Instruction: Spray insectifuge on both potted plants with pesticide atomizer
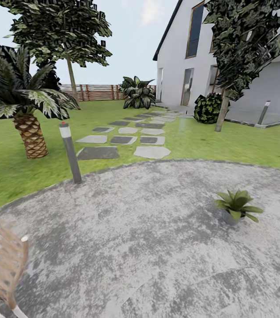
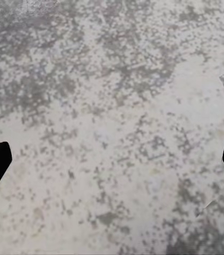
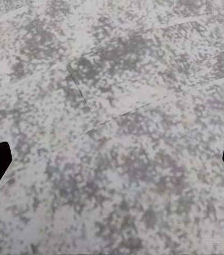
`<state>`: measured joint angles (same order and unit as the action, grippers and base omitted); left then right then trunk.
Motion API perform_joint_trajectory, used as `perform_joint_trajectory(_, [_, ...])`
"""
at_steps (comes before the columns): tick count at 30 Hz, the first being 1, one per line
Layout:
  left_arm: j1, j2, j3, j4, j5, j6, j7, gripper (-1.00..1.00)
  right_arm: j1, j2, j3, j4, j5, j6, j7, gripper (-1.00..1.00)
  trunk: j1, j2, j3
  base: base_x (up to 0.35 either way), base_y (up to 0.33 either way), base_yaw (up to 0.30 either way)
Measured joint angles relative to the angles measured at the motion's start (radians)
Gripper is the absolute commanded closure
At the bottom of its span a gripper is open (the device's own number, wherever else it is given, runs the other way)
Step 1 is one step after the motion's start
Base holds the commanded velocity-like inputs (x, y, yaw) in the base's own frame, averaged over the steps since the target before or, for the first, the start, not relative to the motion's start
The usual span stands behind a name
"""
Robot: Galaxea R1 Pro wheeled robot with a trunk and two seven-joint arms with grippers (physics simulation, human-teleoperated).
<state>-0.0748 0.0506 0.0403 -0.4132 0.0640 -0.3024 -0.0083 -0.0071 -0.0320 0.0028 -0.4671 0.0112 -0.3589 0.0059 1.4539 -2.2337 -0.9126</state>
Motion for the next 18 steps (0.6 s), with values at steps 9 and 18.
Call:
perform_joint_trajectory(9, [0.000, 0.000, 0.000, 0.000, 0.000, 0.000, 0.000, -1.00, 0.000, 0.000, 0.000, 0.000, 0.000, 0.000, 0.000, -1.00, 0.000, 0.000, 0.000, 0.332, -0.086, 0.000])
perform_joint_trajectory(18, [0.000, 0.000, 0.000, 0.000, 0.000, 0.000, 0.000, -1.00, 0.000, 0.000, 0.000, 0.000, 0.000, 0.000, 0.000, -1.00, 0.000, 0.000, 0.000, 0.333, -0.084, 0.000])
